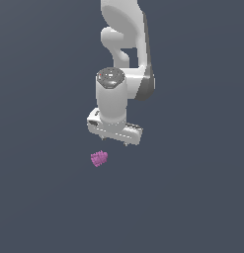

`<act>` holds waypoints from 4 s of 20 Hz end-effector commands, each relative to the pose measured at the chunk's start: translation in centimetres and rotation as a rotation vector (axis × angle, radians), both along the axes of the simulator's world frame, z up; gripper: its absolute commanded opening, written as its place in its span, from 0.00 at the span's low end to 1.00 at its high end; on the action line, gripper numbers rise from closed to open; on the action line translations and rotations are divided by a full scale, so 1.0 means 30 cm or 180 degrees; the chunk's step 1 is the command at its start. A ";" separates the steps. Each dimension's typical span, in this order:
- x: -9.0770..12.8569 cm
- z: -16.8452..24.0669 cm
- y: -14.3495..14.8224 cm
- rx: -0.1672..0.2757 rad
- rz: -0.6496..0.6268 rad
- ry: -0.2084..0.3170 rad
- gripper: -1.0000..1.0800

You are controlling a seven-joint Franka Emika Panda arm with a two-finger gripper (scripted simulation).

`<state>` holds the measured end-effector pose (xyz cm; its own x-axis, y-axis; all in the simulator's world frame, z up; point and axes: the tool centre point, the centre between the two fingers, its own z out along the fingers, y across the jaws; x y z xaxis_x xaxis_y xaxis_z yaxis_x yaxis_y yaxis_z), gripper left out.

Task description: Pick up the object and move it to a goal position.

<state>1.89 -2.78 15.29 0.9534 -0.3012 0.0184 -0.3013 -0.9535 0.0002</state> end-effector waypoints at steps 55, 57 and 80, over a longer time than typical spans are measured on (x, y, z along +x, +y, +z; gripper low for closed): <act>0.067 -0.374 -0.249 0.0040 -0.2590 0.0046 0.00; 0.067 -0.374 -0.249 0.0040 -0.2590 0.0046 0.00; -0.118 -0.221 -0.349 0.0046 -0.2591 0.0047 0.00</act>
